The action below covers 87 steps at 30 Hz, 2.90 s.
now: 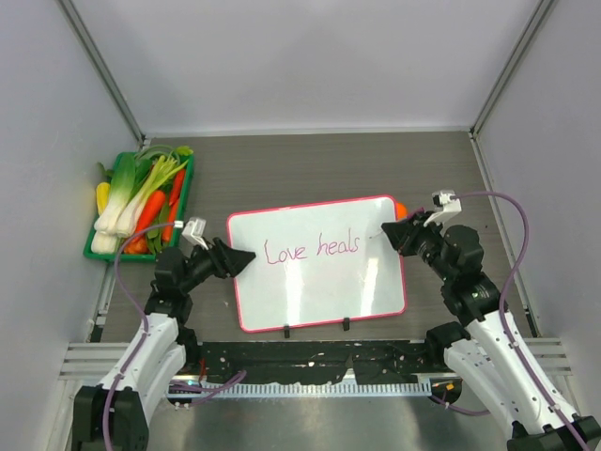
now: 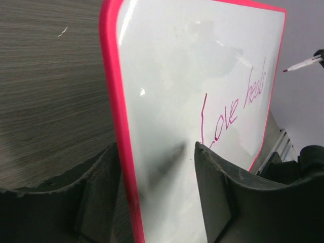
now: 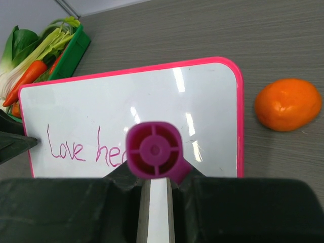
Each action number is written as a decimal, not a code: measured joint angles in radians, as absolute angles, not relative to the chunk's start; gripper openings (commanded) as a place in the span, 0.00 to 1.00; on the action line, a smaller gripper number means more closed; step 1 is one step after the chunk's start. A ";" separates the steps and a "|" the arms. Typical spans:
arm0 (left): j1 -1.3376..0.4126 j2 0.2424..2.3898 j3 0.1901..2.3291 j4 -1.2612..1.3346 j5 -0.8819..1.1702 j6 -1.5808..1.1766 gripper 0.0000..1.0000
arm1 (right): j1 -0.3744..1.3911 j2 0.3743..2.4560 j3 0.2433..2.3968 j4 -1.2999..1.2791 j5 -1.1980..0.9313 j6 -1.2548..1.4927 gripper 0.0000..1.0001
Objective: Write a sentence on the whiteboard
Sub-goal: Write on the whiteboard with the whiteboard.
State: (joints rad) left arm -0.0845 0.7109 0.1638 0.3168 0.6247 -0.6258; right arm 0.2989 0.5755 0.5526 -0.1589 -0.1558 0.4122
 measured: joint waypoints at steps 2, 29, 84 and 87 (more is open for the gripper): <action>-0.085 0.713 0.158 0.352 0.647 -0.630 0.47 | 0.299 0.575 0.544 -0.165 -0.160 0.412 0.01; -0.097 0.546 0.173 0.288 0.732 -0.748 0.00 | 0.299 0.573 0.506 -0.187 -0.088 0.400 0.01; -0.097 0.607 0.174 0.332 0.736 -0.730 0.00 | 0.299 0.674 0.443 -0.009 -0.062 0.426 0.01; -0.097 0.607 0.174 0.332 0.736 -0.730 0.00 | 0.299 0.673 0.443 -0.011 -0.078 0.426 0.01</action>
State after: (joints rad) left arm -0.0967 0.6075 0.1738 0.3325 0.7364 -0.7296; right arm 0.2989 0.6735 0.4431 -0.0113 -0.0780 0.4263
